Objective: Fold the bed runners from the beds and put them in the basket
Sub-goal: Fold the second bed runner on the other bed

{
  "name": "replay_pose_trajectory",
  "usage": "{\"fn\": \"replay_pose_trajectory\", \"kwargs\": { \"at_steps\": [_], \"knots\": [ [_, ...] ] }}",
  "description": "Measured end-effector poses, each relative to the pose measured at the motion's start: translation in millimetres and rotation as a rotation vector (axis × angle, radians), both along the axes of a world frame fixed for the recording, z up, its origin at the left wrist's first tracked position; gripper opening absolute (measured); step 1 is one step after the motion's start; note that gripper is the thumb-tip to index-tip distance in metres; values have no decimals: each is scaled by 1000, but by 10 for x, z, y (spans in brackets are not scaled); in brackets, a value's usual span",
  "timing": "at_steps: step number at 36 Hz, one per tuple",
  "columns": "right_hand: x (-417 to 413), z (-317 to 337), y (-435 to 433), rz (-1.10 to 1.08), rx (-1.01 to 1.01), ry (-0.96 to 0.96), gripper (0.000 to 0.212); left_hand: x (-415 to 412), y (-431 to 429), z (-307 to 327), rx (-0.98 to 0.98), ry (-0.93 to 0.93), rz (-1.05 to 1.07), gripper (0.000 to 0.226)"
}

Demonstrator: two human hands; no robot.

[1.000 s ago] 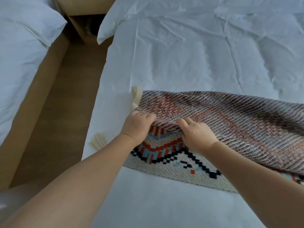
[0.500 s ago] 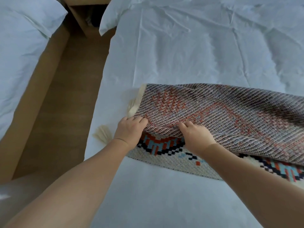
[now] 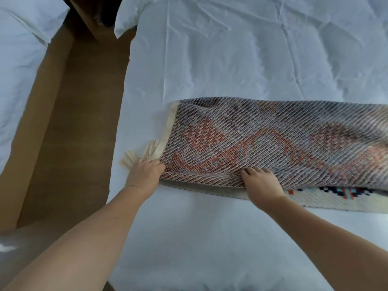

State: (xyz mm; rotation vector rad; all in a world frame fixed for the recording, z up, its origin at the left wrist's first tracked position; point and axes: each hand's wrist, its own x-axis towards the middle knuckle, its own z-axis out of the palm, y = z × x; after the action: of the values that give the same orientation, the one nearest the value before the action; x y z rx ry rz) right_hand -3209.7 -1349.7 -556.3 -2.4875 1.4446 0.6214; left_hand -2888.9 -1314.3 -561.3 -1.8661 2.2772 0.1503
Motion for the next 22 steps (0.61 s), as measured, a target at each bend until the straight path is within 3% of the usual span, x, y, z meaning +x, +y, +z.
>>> {"fn": "replay_pose_trajectory", "kwargs": {
  "at_steps": [2,8,13,19,22],
  "knots": [
    [-192,-14,-52,-55,-19,37,43,13,44,-71,40,-47,69,25],
    [-514,-61,-28,-68,74,80,61,-131,110,-185,165,-88,215,31],
    [-496,-73,64,-54,123,73,64,-316,-408,30,81,147,409,55],
    [-338,-179,-148,91,134,49,95,-389,-1278,134,-64,345,574,39],
    [-225,-244,-238,165,181,34,103,-340,-1580,119,-52,393,685,45]
  ]
}}
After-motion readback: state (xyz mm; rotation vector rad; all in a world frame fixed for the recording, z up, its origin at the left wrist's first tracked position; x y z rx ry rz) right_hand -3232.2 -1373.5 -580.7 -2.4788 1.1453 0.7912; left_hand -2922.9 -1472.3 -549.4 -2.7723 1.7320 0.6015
